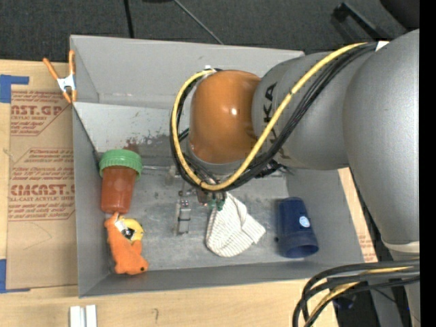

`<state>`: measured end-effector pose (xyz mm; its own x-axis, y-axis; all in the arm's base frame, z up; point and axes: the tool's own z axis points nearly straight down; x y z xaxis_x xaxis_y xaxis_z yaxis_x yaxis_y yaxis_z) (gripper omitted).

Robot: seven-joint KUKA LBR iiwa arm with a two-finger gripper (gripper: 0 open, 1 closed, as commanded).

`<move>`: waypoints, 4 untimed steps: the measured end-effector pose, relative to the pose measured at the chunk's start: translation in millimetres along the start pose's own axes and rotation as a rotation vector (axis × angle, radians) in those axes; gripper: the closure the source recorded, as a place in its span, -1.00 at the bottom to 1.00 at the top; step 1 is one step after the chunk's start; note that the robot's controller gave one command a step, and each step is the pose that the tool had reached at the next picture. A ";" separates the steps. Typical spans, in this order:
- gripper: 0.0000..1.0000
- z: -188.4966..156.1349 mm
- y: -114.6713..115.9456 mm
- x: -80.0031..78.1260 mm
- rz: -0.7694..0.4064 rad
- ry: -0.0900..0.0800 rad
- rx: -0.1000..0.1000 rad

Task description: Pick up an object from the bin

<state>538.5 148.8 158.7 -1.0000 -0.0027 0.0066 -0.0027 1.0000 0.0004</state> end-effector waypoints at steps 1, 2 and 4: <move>-1.00 -4.6 -0.6 -1.8 0.001 -0.007 -0.001; -1.00 20.3 -22.3 -4.7 -0.072 -0.017 -0.004; 1.00 68.1 -86.9 14.6 -0.249 -0.006 0.000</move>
Offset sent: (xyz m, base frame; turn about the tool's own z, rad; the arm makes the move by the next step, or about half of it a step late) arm 0.0057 -0.0710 -0.0701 -0.1609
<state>523.7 61.9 90.6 -0.9684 -0.2494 0.0000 -0.2494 0.9684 0.0012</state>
